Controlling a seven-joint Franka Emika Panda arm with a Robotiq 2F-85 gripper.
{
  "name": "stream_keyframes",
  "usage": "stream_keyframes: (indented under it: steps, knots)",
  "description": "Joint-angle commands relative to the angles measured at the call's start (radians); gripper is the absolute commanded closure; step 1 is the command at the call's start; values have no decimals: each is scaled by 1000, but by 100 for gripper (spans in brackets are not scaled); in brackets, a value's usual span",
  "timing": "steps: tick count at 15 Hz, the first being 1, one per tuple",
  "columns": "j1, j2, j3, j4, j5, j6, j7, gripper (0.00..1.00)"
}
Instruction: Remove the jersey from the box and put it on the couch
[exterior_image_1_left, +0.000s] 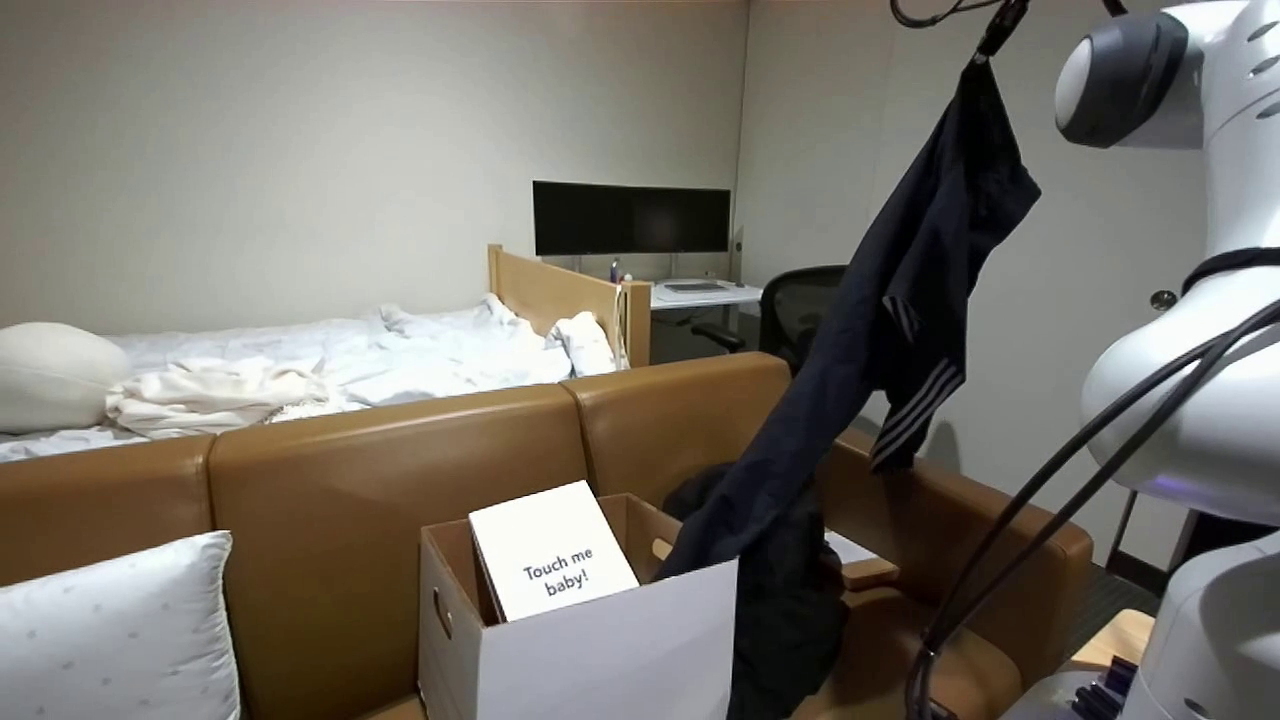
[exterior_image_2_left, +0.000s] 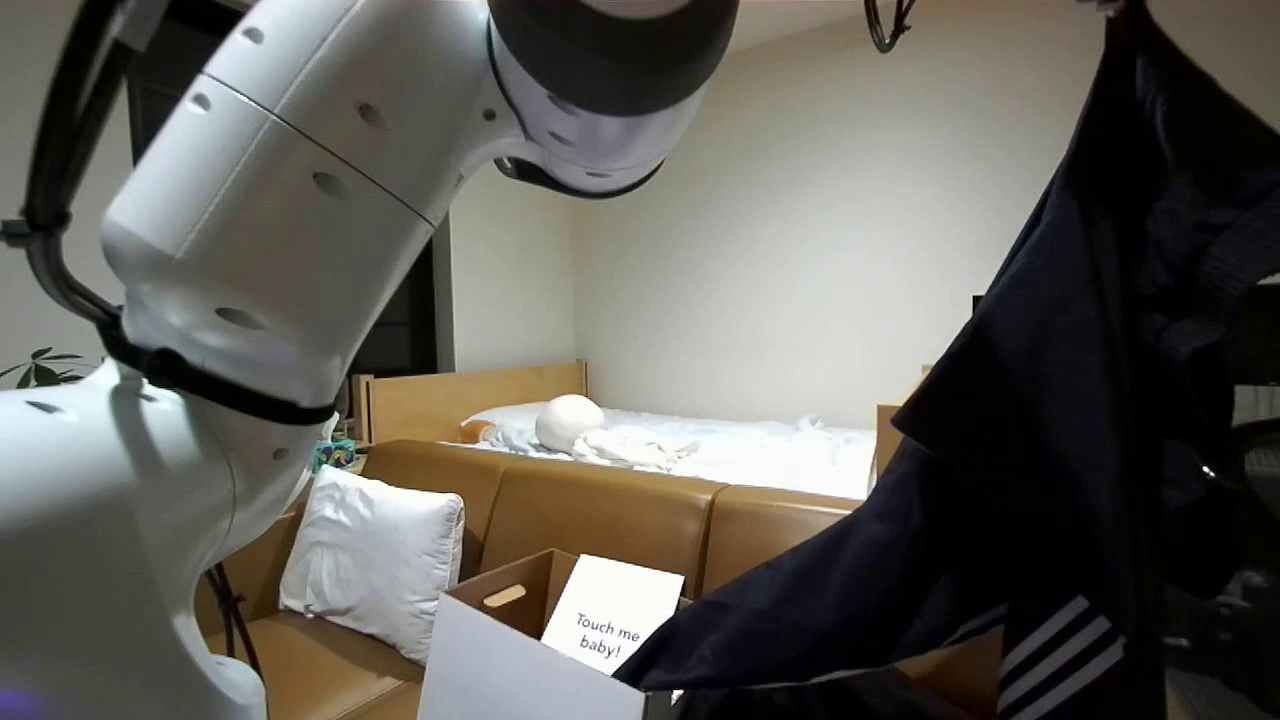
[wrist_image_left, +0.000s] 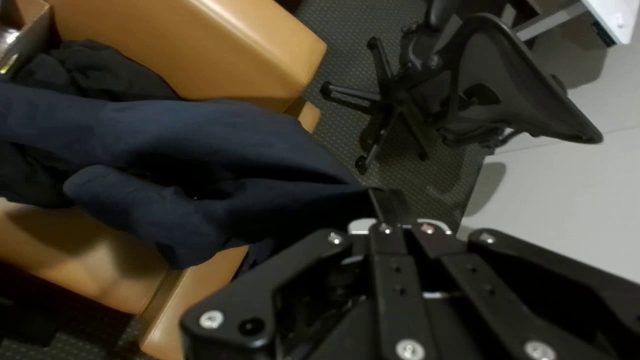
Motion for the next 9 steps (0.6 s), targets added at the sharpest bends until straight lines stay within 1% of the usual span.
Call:
stream_keyframes:
  steps: [1,4,7,9]
  knots:
    - [72,65,24,11,-28,-113,-52,100]
    - [156,139,6,19,-76,-216,-101,100]
    - [253,225,-25,29,-162,-271,-174,100]
    - [294,272,-30,15,-182,-332,-201,100]
